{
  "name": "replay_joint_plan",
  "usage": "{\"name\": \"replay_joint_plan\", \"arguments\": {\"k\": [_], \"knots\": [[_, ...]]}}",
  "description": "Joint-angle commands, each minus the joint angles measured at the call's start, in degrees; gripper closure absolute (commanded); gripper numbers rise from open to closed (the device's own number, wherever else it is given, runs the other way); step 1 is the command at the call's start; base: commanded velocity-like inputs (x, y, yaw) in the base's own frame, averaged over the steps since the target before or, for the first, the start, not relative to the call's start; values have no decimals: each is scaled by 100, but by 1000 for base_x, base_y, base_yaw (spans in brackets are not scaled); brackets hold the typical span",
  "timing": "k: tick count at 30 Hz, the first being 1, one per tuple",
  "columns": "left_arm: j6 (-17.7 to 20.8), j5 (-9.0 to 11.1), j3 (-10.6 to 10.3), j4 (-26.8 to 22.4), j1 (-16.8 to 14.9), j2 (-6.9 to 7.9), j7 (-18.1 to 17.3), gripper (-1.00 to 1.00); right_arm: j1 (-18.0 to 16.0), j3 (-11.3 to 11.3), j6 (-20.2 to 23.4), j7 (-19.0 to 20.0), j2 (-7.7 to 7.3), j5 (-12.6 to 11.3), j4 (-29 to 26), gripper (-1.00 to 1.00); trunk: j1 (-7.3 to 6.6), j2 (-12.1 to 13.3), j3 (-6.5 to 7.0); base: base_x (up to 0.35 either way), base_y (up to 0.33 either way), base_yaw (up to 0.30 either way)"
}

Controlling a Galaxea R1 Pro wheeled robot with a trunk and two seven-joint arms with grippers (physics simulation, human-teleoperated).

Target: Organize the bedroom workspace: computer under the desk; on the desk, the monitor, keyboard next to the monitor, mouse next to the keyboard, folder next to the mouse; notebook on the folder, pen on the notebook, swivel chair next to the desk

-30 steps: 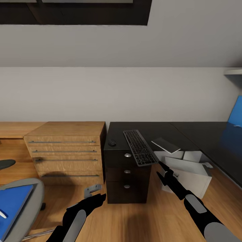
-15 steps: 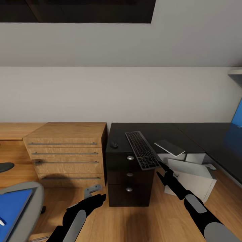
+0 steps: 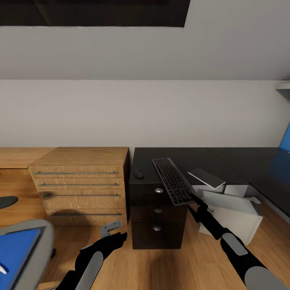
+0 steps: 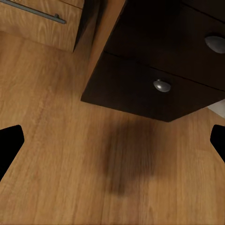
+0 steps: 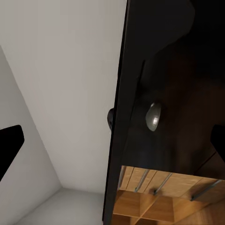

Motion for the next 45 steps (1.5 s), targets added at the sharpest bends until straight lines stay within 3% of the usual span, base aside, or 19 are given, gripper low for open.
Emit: {"name": "replay_joint_plan", "arguments": {"k": [1,12,25,26,39,45], "knots": [[5,57,-5,-7,-4,0,57,-100,-4,12,44,1,-3,-59,3,-100,-1,-3,-6,1,1,0],[0,52,-160,-7,-4,0,65,-100,-4,12,44,4,-3,-62,3,-100,-1,-3,-6,105,0,0],[8,52,-167,-7,-4,0,66,-100,-4,10,44,4,-3,-64,3,-100,-1,-3,-6,3,0,0],[8,52,-170,-7,-4,0,66,-100,-4,11,44,4,-3,-64,3,100,-1,-3,-6,0,0,0],[9,52,-172,-7,-4,0,66,-100,-4,12,44,7,-3,-65,-3,100,-1,-3,-6,0,0,0],[9,49,-172,-7,-4,-5,66,-100,-4,12,44,7,-3,-65,-6,100,-133,238,102,0,0,0]]}}
